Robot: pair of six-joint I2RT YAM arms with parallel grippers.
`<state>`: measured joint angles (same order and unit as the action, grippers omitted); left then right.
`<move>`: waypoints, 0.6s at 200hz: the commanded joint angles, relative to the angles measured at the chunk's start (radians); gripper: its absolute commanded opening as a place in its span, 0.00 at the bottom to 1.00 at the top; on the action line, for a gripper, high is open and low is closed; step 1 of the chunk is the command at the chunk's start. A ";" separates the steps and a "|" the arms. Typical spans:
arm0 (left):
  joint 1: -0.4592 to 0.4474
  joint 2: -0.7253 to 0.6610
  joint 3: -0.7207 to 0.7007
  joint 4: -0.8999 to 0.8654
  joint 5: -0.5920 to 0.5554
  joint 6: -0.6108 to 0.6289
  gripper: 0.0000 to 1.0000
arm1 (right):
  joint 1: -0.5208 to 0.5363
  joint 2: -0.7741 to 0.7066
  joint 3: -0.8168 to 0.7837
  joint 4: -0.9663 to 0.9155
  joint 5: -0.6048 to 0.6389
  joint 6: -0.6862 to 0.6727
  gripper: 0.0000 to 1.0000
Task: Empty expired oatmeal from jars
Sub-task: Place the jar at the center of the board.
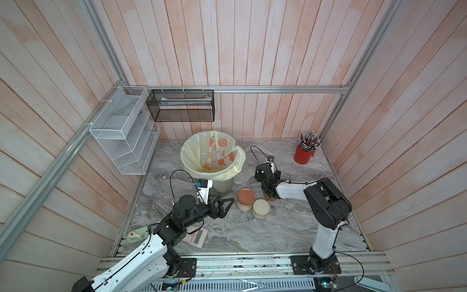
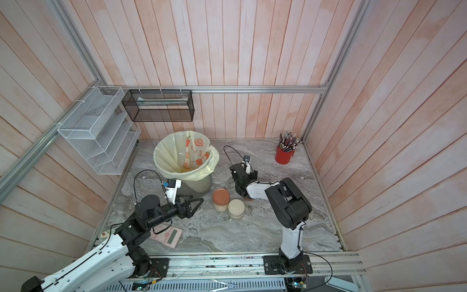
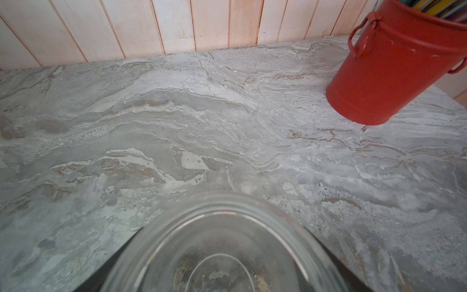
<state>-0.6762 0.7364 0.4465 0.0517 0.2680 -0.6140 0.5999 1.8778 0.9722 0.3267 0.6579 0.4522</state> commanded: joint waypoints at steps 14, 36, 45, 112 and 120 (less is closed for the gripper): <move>0.003 -0.006 -0.008 0.028 0.018 0.000 1.00 | 0.010 0.015 -0.017 0.031 0.034 0.019 0.61; 0.002 -0.008 -0.011 0.028 0.018 0.000 1.00 | 0.012 0.019 -0.025 0.031 0.035 0.025 0.62; 0.004 -0.011 -0.011 0.028 0.019 0.001 1.00 | 0.015 0.021 -0.029 0.030 0.038 0.028 0.64; 0.003 -0.001 -0.014 0.029 0.018 0.007 1.00 | 0.031 -0.011 -0.041 0.000 0.053 0.053 0.87; 0.003 0.001 -0.015 0.031 0.018 0.007 1.00 | 0.032 -0.018 -0.040 -0.012 0.048 0.059 0.90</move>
<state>-0.6762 0.7368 0.4465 0.0528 0.2802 -0.6136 0.6216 1.8774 0.9474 0.3557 0.6979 0.4805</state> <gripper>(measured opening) 0.999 0.879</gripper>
